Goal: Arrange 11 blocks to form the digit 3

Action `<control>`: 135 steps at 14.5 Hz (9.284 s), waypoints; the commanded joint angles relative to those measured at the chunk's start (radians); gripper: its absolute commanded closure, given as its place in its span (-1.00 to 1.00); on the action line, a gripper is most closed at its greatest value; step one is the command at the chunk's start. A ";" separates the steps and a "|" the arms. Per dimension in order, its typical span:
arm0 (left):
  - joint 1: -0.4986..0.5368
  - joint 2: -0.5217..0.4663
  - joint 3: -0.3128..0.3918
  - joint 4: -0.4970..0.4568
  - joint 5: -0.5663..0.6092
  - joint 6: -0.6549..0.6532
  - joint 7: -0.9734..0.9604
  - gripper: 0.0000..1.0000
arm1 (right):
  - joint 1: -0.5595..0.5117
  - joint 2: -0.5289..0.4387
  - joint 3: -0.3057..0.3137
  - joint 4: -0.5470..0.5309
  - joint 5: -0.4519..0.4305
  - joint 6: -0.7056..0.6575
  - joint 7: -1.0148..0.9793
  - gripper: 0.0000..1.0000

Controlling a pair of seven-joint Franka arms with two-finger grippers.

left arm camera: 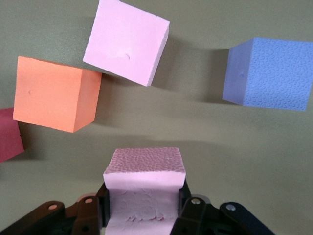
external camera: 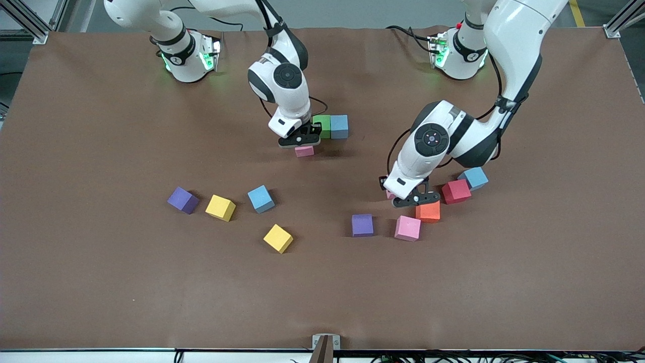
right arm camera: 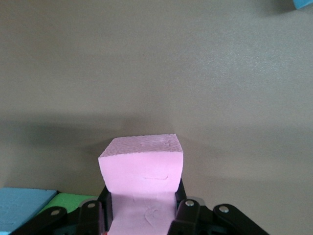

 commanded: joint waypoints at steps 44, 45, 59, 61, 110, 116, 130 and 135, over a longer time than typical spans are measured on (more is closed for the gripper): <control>0.007 -0.005 -0.004 0.049 0.009 -0.128 -0.006 0.08 | -0.033 -0.098 -0.023 0.103 0.019 -0.238 0.061 -1.00; 0.008 -0.005 -0.004 0.049 0.009 -0.128 -0.006 0.08 | -0.044 -0.103 -0.025 0.111 0.033 -0.238 0.059 -1.00; 0.008 -0.008 -0.004 0.049 0.008 -0.153 -0.009 0.08 | -0.248 -0.097 -0.183 0.140 0.024 -0.281 0.462 -1.00; 0.010 -0.007 -0.004 0.049 0.008 -0.154 -0.007 0.08 | -0.248 -0.057 -0.181 0.167 0.030 -0.281 0.618 -1.00; 0.010 -0.022 -0.012 0.071 -0.025 -0.200 -0.016 0.08 | -0.083 0.131 -0.097 0.298 0.058 -0.206 -0.179 0.93; 0.010 -0.024 -0.012 0.075 -0.025 -0.200 -0.016 0.08 | -0.021 0.111 -0.121 0.247 0.049 -0.180 -0.140 0.93; -0.024 -0.020 -0.032 0.092 -0.023 -0.188 -0.197 0.08 | 0.078 0.114 -0.197 0.241 0.049 -0.178 -0.053 0.93; -0.048 -0.017 -0.032 0.092 -0.012 -0.185 -0.370 0.08 | 0.086 0.114 -0.197 0.241 0.049 -0.180 -0.033 0.93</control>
